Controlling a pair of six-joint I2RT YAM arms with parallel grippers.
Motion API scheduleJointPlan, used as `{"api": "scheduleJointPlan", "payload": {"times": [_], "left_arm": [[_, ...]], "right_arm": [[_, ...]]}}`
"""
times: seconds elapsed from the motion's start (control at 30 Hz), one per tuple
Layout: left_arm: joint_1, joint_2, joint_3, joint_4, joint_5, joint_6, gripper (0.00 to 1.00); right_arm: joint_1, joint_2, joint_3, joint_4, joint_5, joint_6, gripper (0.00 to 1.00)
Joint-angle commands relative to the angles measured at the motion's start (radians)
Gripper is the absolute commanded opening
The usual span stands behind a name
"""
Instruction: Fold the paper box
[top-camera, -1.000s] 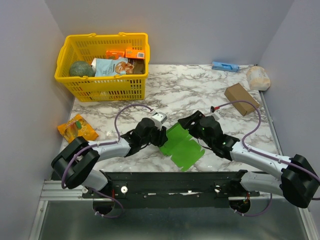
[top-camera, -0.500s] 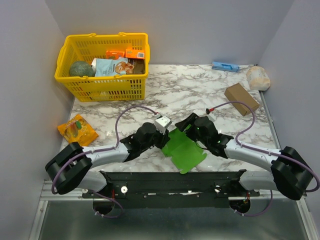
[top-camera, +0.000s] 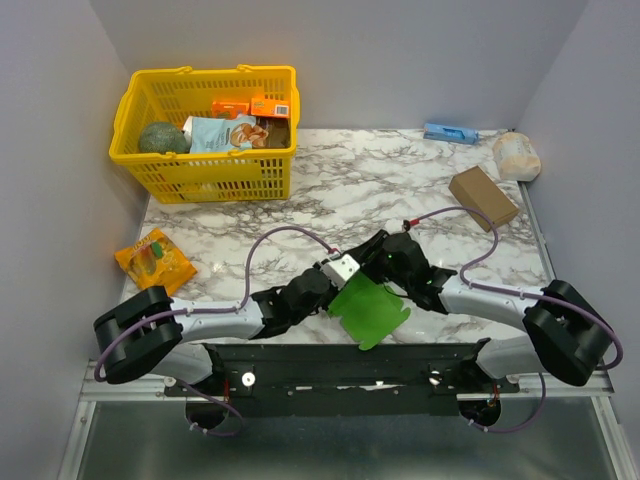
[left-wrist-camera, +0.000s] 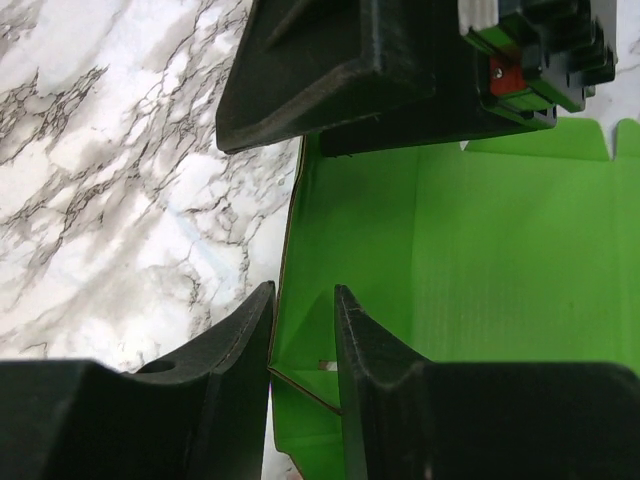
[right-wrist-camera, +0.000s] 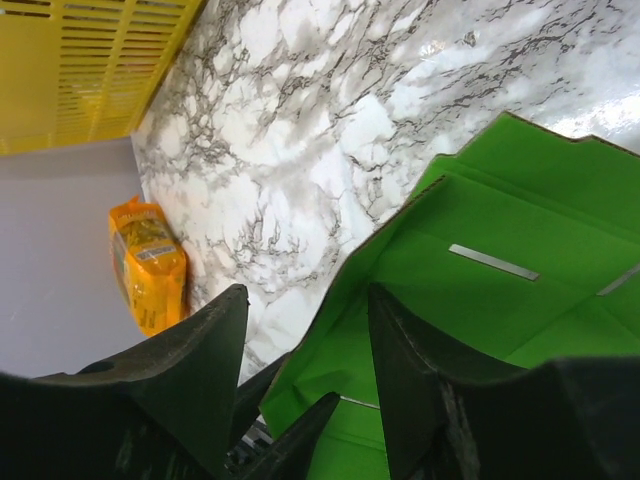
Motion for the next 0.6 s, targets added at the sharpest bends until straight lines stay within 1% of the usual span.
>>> {"api": "scheduleJointPlan", "payload": {"times": [0.0, 0.33, 0.43, 0.53, 0.57], "left_arm": [[-0.035, 0.041, 0.043, -0.002, -0.143, 0.041, 0.22], [-0.089, 0.052, 0.057, 0.010, -0.246, 0.104, 0.22], [-0.108, 0.055, 0.055, 0.017, -0.258, 0.118, 0.23], [-0.114, 0.052, 0.055, 0.021, -0.255, 0.117, 0.28], [-0.114, 0.046, 0.053, 0.019, -0.250, 0.112, 0.36]], "right_arm": [[-0.005, 0.018, -0.023, 0.031, -0.030, 0.017, 0.56], [-0.005, 0.050, -0.030, 0.040, -0.061, 0.021, 0.48], [-0.005, 0.050, -0.038, 0.060, -0.066, 0.024, 0.39], [-0.005, 0.047, -0.039, 0.069, -0.064, 0.021, 0.25], [-0.005, 0.047, -0.039, 0.071, -0.063, 0.021, 0.18]]}}
